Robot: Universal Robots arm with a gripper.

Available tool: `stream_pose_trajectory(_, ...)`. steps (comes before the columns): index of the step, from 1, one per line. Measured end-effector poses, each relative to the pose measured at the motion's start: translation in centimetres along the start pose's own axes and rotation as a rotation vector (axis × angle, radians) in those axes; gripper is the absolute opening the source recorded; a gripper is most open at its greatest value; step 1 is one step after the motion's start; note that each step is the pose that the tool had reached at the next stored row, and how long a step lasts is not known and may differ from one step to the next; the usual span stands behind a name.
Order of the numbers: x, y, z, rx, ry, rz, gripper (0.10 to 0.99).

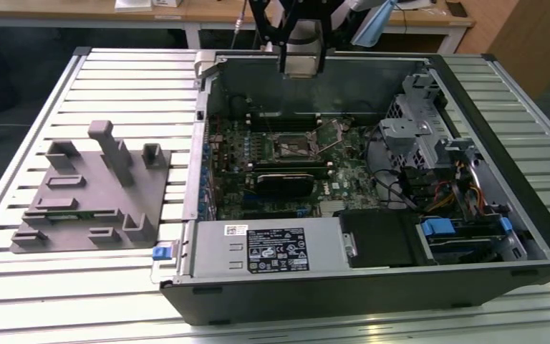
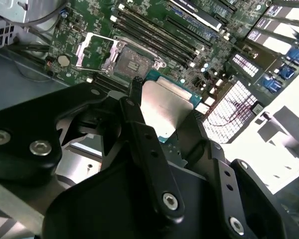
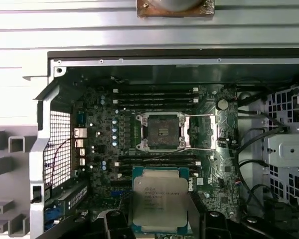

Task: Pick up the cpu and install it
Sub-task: 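Place the cpu into insertion slot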

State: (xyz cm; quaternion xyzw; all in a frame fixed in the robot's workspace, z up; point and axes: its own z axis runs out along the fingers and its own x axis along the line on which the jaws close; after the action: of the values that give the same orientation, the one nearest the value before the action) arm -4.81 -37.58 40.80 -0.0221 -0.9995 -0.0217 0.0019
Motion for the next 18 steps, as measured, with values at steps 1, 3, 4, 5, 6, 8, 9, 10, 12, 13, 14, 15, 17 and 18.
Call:
stream_pose_trajectory(1,0.0,0.0,0.02,0.0,-0.0005,0.012,0.529)
stream_pose_trajectory(3,0.0,0.0,0.06,0.0,-0.0019,0.045,0.529)
stream_pose_trajectory(4,0.0,-0.01,0.07,0.0,-0.0027,0.063,0.529)
stream_pose_trajectory(5,0.0,0.0,0.08,0.0,-0.0034,0.081,0.529)
stream_pose_trajectory(6,0.0,0.0,0.11,0.0,-0.0042,0.098,0.529)
stream_pose_trajectory(8,0.0,-0.01,0.14,0.0,-0.0058,0.134,0.529)
stream_pose_trajectory(9,0.0,-0.01,0.16,-0.001,-0.0066,0.153,0.529)
stream_pose_trajectory(10,0.0,-0.01,0.17,-0.001,-0.0074,0.171,0.529)
stream_pose_trajectory(12,0.0,-0.01,0.2,-0.001,-0.0089,0.205,0.529)
stream_pose_trajectory(13,0.0,-0.01,0.21,-0.001,-0.0095,0.221,0.529)
stream_pose_trajectory(14,0.0,-0.01,0.23,-0.001,-0.0103,0.238,0.529)
stream_pose_trajectory(15,0.0,0.0,0.25,-0.001,-0.011,0.254,0.529)
stream_pose_trajectory(17,0.0,0.0,0.28,-0.001,-0.0123,0.285,0.529)
stream_pose_trajectory(18,0.0,0.0,0.29,-0.001,-0.013,0.301,0.529)
